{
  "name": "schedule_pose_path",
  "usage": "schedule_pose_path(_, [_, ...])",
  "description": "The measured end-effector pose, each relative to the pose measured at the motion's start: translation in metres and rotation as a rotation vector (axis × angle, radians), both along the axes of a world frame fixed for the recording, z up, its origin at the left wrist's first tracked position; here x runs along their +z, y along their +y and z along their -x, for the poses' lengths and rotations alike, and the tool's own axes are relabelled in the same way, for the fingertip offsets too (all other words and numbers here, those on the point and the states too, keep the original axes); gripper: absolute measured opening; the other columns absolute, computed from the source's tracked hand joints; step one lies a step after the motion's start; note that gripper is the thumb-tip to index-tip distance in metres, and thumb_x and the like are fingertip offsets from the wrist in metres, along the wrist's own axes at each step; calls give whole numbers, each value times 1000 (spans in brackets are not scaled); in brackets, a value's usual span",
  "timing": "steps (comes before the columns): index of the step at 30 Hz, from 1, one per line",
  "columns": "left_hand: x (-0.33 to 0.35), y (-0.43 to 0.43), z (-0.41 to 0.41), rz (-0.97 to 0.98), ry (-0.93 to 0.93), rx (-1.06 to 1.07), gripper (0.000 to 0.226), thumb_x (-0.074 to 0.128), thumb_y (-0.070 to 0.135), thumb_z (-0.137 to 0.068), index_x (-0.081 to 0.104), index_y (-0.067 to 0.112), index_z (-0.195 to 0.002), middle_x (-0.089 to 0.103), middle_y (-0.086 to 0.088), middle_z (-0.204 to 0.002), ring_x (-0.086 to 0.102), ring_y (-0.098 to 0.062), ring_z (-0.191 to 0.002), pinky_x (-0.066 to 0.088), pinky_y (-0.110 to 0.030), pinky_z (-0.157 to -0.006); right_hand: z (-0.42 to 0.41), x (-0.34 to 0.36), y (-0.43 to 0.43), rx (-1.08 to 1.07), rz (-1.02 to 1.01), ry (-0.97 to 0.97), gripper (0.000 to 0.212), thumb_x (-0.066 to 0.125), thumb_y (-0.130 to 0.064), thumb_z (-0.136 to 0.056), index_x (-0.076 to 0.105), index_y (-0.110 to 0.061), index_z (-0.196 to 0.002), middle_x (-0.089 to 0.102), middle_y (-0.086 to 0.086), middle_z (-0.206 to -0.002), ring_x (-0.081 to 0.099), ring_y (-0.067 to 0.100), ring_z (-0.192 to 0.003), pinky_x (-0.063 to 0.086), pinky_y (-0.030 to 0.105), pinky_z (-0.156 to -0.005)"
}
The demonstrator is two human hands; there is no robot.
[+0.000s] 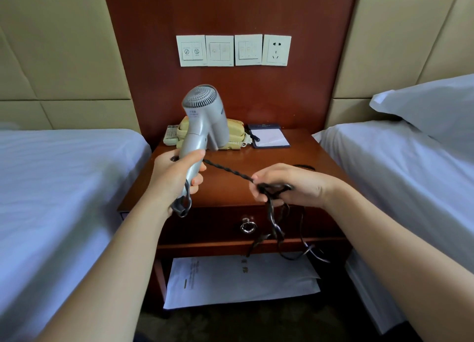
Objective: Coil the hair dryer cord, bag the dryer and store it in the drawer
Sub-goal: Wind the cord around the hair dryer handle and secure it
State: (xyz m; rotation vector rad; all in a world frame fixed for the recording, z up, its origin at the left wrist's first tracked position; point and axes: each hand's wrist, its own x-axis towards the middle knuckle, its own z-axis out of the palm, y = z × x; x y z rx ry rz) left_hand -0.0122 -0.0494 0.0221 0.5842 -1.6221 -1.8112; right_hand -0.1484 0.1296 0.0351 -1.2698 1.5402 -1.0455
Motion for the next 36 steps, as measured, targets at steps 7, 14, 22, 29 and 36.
schedule_pose_path(7, [-1,-2,3,64,-42,195,18,67,19,-85,59,7,-74,55,-6,-64,43,-8,-34,34,-17,-35,-1,-5,-7,-89,-7,-185,57,32,-64,-81,62,-15,-80,37,-6,-64,35,7,-53,24,25,-54])
schedule_pose_path(14, [2,-13,-1,-23,-15,356,21,65,22,-85,58,8,-72,52,-3,-59,44,-5,-33,35,-16,-37,-8,-1,-4,-317,23,166,32,62,-44,-83,60,-19,-64,36,-8,-51,31,10,-49,26,22,-50])
schedule_pose_path(22, [-4,-25,-4,264,-167,424,14,62,26,-85,56,15,-79,59,-3,-71,50,-15,-51,39,-25,-47,-16,15,0,-311,89,594,42,58,-36,-89,44,-26,-50,36,-9,-49,34,7,-46,30,24,-52])
schedule_pose_path(29, [-6,-17,-1,632,-566,325,42,70,20,-77,52,10,-113,61,-10,-100,55,-25,-76,37,-30,-60,-27,42,1,-370,513,1188,24,54,-21,-88,49,-33,-68,46,-15,-55,47,10,-52,42,34,-54])
schedule_pose_path(36, [-3,21,15,727,-639,167,87,50,78,-65,54,7,-115,59,-3,-99,57,-25,-89,37,-31,-62,-44,50,-13,-297,667,1130,15,49,-19,-90,62,-12,-86,49,-20,-67,47,4,-61,39,26,-58])
